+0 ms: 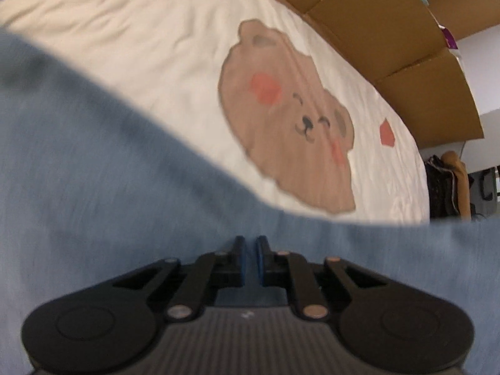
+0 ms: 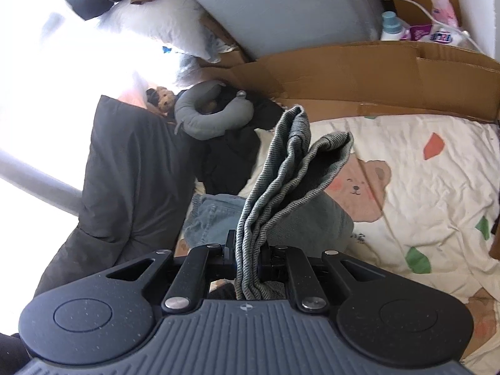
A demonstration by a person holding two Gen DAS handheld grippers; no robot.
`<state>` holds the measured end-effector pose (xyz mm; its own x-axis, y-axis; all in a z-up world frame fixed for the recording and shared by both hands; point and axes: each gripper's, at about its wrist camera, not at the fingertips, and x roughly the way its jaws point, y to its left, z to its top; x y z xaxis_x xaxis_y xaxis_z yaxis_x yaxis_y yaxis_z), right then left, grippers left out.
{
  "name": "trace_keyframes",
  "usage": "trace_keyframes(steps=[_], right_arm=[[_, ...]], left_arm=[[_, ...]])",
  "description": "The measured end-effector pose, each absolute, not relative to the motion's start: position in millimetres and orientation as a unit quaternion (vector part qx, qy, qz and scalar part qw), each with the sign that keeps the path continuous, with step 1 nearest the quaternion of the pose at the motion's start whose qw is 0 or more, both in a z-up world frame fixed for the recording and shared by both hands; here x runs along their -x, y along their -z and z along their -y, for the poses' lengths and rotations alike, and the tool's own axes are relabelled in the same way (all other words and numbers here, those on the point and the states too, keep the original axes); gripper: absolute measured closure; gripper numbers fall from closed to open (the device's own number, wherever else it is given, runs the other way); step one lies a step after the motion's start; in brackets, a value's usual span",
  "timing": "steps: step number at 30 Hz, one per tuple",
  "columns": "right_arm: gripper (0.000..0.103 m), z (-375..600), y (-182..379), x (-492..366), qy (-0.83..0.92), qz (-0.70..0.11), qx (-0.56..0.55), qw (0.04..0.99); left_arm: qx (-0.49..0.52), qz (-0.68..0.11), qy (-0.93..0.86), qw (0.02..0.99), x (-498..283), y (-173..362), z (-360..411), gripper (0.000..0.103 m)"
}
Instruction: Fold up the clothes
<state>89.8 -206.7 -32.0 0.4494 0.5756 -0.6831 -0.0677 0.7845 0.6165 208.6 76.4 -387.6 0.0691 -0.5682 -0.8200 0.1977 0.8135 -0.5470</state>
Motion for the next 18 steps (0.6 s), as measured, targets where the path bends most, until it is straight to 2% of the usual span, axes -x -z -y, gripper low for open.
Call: trace_keyframes(steps=[1, 18], right_arm=[[0.093, 203.6, 31.1, -90.2, -0.201, -0.486, -0.261, 0.81], [0.093, 156.7, 27.7, -98.8, -0.252, -0.482, -0.224, 0.809]], left_arm=[[0.151, -0.63, 0.266, 0.713, -202.4, 388.8, -81.6, 0.101], [0.231, -0.64, 0.279, 0.678, -110.1, 408.1, -167.0, 0.101]])
